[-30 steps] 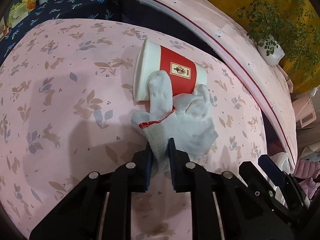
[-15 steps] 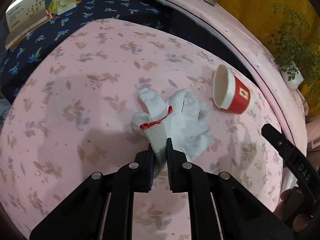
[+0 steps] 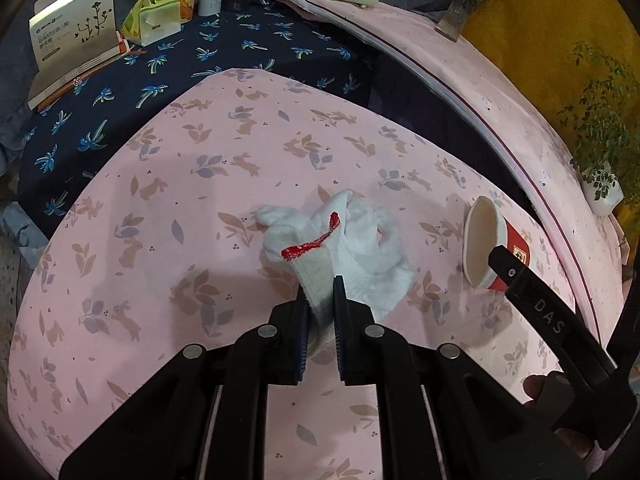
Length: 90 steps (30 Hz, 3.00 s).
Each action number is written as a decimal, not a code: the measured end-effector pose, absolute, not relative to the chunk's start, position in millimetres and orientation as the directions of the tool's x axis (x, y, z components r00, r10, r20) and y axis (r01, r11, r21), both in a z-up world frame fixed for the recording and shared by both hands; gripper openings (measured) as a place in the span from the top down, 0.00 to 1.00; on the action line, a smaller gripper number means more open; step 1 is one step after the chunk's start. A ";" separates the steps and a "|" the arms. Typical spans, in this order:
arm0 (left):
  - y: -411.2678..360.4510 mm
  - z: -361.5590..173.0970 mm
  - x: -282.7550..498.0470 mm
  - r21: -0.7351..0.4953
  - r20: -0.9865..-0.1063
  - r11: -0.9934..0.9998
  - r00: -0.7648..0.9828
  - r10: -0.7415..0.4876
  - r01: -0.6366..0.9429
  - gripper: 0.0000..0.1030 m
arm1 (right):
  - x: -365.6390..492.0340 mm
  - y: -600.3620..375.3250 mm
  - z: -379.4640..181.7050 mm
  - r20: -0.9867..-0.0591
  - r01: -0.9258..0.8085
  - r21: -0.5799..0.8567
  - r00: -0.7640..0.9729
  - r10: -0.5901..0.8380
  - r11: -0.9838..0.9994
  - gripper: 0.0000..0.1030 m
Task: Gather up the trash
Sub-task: 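Carry glove and small cup over the bin and release both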
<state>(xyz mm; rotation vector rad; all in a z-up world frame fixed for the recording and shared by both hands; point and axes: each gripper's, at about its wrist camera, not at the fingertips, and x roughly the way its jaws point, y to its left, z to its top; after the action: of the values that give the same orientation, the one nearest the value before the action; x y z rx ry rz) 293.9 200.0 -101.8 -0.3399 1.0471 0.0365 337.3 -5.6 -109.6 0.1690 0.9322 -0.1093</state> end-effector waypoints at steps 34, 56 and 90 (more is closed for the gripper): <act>84.4 -50.7 220.6 -0.284 -0.814 0.958 0.517 -0.265 0.045 0.90 | 232.5 -107.9 -70.5 -0.796 0.204 0.147 0.605 -0.006 0.968 0.97; -57.3 2.5 139.3 -0.201 -0.779 0.937 0.533 -0.329 0.285 0.90 | 121.0 -218.1 -9.3 -0.766 0.173 0.146 0.643 0.001 0.974 0.97; -212.1 -6.7 84.8 -0.290 -0.787 0.790 0.335 -0.518 0.541 0.55 | 45.2 -370.6 -37.4 -0.829 0.417 0.140 0.545 -0.124 0.898 0.97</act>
<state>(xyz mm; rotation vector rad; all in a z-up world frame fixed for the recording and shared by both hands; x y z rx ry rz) 84.8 -212.1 -6.7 0.0249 1.0165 -0.6907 45.2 -370.6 -37.4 0.3407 0.9438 -0.3282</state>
